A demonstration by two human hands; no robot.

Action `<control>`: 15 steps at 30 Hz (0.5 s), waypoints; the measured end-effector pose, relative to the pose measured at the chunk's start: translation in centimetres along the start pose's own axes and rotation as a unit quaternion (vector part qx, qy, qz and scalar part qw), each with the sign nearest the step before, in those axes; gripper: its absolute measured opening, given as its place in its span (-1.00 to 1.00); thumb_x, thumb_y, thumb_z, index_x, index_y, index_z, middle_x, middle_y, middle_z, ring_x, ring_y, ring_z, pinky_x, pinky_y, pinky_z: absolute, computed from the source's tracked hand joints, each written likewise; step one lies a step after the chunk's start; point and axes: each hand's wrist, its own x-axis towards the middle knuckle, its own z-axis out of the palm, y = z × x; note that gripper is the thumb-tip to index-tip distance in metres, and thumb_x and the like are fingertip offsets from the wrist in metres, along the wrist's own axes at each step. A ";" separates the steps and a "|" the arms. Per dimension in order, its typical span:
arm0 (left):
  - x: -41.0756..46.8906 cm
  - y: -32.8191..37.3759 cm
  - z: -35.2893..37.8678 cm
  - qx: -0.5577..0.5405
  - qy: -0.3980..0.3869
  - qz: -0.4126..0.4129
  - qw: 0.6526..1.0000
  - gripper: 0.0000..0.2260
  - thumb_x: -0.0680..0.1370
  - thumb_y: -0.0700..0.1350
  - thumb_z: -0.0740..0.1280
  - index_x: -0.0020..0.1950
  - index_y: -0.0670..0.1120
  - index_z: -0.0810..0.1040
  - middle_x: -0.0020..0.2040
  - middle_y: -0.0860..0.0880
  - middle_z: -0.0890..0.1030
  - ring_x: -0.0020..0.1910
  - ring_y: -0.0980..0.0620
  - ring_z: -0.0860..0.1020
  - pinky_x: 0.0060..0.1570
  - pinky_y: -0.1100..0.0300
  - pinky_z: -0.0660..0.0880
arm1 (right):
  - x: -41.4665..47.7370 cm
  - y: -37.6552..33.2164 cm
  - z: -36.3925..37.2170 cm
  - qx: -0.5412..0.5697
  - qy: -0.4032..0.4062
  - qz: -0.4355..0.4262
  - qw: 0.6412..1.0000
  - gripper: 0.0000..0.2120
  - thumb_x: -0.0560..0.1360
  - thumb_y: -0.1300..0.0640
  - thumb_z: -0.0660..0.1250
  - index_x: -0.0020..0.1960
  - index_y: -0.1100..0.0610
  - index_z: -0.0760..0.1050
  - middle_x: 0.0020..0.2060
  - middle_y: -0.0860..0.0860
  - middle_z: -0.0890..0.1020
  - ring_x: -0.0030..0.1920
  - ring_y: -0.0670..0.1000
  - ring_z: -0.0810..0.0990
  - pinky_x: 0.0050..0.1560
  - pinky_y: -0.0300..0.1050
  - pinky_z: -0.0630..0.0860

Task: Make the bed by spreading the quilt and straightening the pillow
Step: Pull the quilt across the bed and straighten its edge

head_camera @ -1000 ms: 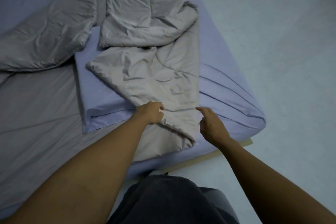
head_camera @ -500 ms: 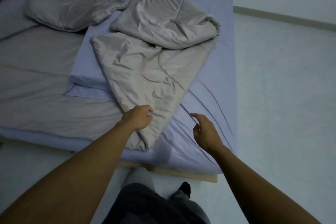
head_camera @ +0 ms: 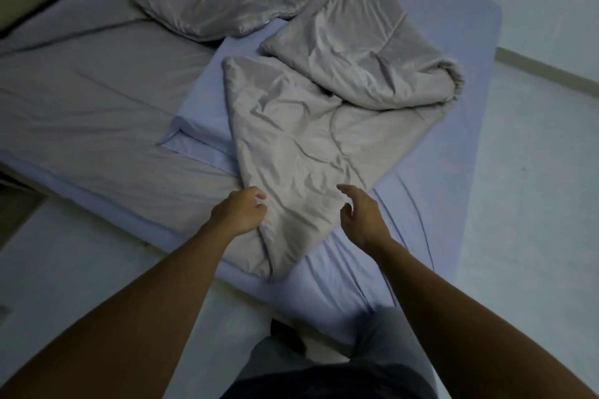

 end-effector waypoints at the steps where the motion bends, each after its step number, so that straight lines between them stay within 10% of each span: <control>1: 0.0 -0.1 -0.1 -0.017 0.000 -0.009 1.000 -0.65 0.46 0.08 0.26 0.23 0.17 0.53 0.21 -0.01 0.60 0.16 -0.08 0.58 0.23 0.01 0.51 | 1.0 -0.6 0.2 0.002 -0.008 -0.003 1.000 -0.56 0.56 0.32 0.16 0.43 0.13 0.42 0.38 0.10 0.51 0.37 0.07 0.48 0.35 -0.19 0.37; 15: 11.8 -0.4 1.9 -0.199 0.098 -0.134 0.966 -0.66 0.51 -0.08 0.33 0.29 -0.01 0.54 0.19 -0.12 0.57 0.12 -0.12 0.58 0.12 0.09 0.54 | 23.8 -3.4 5.1 -0.011 -0.152 -0.109 0.982 -0.56 0.55 0.29 0.20 0.42 0.15 0.42 0.33 0.07 0.54 0.35 0.03 0.50 0.35 -0.25 0.34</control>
